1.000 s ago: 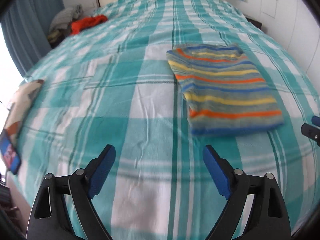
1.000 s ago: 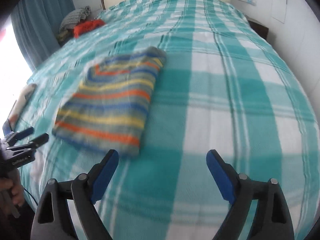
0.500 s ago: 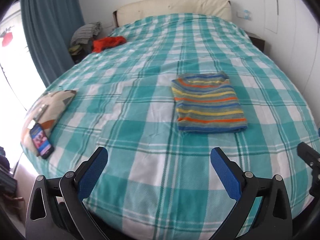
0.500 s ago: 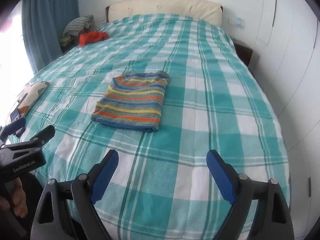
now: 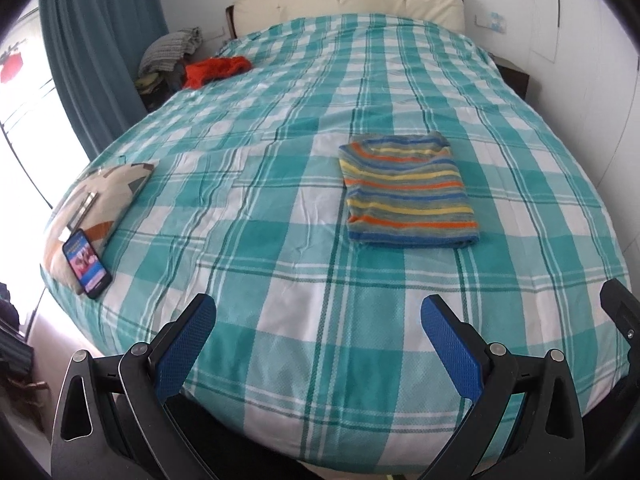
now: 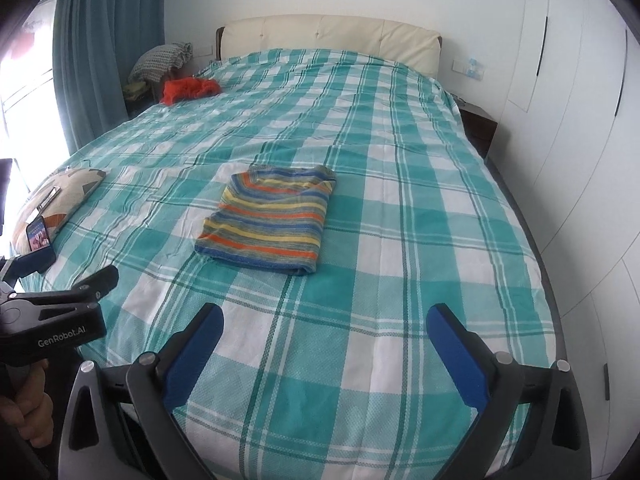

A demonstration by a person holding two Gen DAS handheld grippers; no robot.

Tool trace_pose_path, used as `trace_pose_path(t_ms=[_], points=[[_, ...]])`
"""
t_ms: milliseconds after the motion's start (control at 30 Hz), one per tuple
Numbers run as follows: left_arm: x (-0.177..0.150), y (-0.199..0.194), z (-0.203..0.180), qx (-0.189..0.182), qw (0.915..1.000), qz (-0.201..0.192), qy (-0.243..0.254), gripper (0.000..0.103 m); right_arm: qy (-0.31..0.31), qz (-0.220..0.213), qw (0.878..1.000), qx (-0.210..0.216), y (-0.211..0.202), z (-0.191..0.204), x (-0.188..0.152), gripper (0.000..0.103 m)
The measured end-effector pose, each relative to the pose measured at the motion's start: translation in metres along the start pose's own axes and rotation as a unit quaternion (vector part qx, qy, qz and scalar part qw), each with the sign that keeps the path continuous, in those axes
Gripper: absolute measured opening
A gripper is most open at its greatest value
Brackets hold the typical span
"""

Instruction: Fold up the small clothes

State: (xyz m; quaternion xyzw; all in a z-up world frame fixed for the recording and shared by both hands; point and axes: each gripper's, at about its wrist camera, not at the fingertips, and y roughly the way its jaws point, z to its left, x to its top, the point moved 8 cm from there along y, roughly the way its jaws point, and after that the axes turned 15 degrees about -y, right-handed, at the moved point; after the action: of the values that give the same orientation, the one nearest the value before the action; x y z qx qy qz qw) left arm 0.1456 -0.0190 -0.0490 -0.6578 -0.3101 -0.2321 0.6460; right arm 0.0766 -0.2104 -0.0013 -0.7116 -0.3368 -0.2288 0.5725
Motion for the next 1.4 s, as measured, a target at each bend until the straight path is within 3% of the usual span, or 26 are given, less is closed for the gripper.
trace_pose_path(t_ms=[433,533,700,900,1100,1400], points=[[0.017,-0.016,-0.002,-0.032,0.9989,-0.02,-0.026,0.103,0.014,-0.014,1.0,0.0,-0.015,-0.004,0.009,0.103],[0.026,-0.025,-0.003,-0.035,0.9979,-0.053,-0.011,0.103,0.016,-0.016,1.0,-0.001,-0.017,-0.004,0.012,0.103],[0.032,-0.032,-0.006,-0.024,0.9977,-0.061,0.014,0.103,0.021,-0.012,1.0,-0.006,-0.018,-0.008,0.014,0.103],[0.031,-0.039,-0.01,-0.028,0.9977,-0.06,0.012,0.103,0.011,-0.002,1.0,-0.004,-0.02,-0.007,0.015,0.103],[0.026,-0.031,-0.01,-0.039,0.999,-0.018,-0.011,0.103,0.003,0.01,1.0,-0.009,-0.02,-0.007,0.016,0.103],[0.026,-0.029,-0.011,-0.031,0.9994,-0.014,-0.011,0.103,0.008,0.016,1.0,-0.005,-0.02,-0.008,0.018,0.103]])
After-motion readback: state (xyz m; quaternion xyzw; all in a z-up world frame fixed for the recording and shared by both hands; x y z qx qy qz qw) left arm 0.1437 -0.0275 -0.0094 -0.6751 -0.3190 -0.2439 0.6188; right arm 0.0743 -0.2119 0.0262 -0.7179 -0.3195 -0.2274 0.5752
